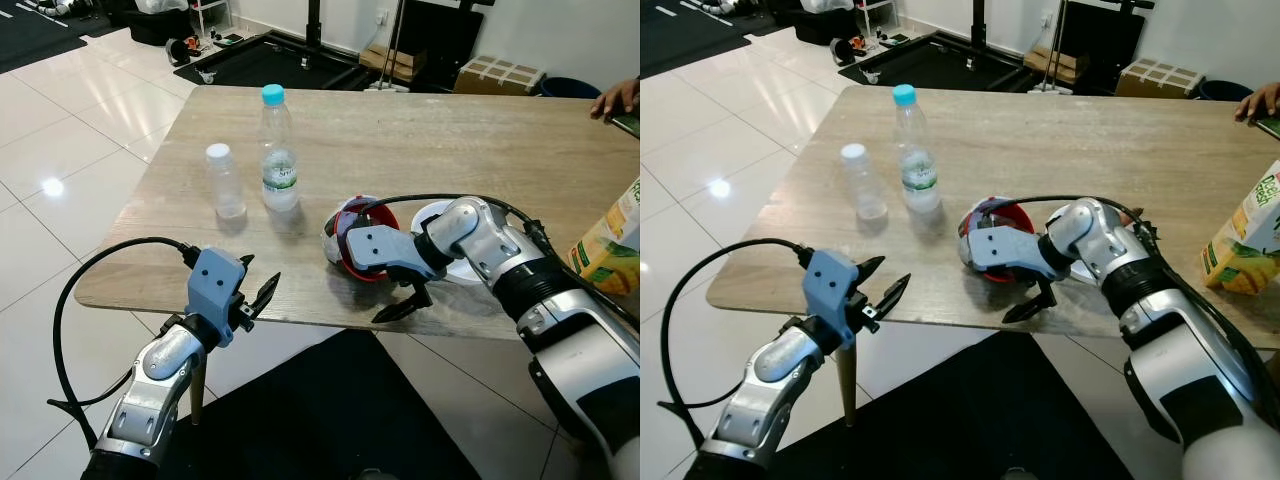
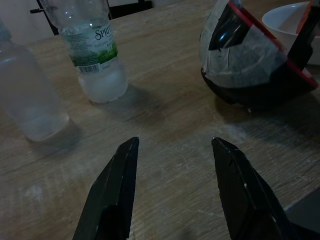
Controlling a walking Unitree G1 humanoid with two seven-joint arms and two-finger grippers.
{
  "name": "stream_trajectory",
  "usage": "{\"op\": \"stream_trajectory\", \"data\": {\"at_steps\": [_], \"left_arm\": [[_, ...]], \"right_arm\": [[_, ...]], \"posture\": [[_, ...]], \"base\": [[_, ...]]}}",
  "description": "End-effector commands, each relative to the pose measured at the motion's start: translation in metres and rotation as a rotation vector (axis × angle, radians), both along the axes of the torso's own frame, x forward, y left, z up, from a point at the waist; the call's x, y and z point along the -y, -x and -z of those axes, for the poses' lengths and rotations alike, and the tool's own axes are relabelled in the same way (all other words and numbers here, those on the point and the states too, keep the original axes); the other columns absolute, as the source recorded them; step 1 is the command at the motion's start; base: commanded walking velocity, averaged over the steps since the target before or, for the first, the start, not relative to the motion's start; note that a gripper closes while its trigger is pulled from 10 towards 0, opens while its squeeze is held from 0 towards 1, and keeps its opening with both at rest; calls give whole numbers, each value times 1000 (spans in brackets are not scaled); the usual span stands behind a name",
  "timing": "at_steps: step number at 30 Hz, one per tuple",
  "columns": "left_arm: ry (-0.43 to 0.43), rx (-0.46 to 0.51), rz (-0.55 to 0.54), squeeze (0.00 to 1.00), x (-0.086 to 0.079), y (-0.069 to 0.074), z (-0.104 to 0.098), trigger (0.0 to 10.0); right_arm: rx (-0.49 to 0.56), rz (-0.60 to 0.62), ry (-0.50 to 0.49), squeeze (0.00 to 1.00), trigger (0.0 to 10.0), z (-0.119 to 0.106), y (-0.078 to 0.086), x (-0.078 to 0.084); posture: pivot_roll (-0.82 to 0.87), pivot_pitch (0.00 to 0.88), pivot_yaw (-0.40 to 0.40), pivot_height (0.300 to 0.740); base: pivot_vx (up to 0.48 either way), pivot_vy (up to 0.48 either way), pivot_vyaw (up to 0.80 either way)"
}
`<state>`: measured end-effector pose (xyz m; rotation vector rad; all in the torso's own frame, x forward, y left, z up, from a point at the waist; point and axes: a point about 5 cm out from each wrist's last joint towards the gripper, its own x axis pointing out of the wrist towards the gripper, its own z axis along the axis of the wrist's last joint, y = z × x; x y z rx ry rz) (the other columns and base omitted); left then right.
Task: Restocking fridge
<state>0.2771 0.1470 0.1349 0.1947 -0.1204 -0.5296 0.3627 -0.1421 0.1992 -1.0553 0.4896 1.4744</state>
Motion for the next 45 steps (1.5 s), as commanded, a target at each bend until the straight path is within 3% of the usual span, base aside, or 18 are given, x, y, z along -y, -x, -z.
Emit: {"op": "stream_trajectory", "data": {"at_steps": [1, 3, 8, 16, 30, 39, 45], "left_arm": [[-14, -8, 15, 0, 3, 2, 2, 10000], [-14, -8, 15, 0, 3, 2, 2, 10000], [-16, -1, 15, 0, 4, 1, 1, 10000], [-19, -1, 17, 0, 4, 2, 1, 10000], [-27, -2, 20, 0, 5, 3, 1, 10000], [-33, -4, 16, 0, 3, 5, 2, 10000], [-34, -5, 13, 0, 3, 5, 2, 10000]], "right_arm": [[38, -25, -11, 333, 10000, -13, -2, -1], [38, -25, -11, 333, 10000, -13, -2, -1], [204, -17, -98, 333, 10000, -35, -10, -13], [258, -74, -246, 329, 10000, -57, -9, -37], [303, -109, -294, 333, 10000, -50, -7, -65], [324, -68, -317, 337, 10000, -55, -12, -64], [373, 42, -339, 329, 10000, -61, -22, -53]], "posture": [[-141, 103, 19, 740], [-141, 103, 19, 740], [-140, 103, 18, 740], [-139, 107, 19, 740], [-130, 114, 17, 740], [-126, 118, 15, 740], [-128, 119, 16, 740]], "base": [[0, 0, 0], [0, 0, 0], [0, 0, 0], [0, 0, 0], [0, 0, 0], [0, 0, 0], [0, 0, 0]]}}
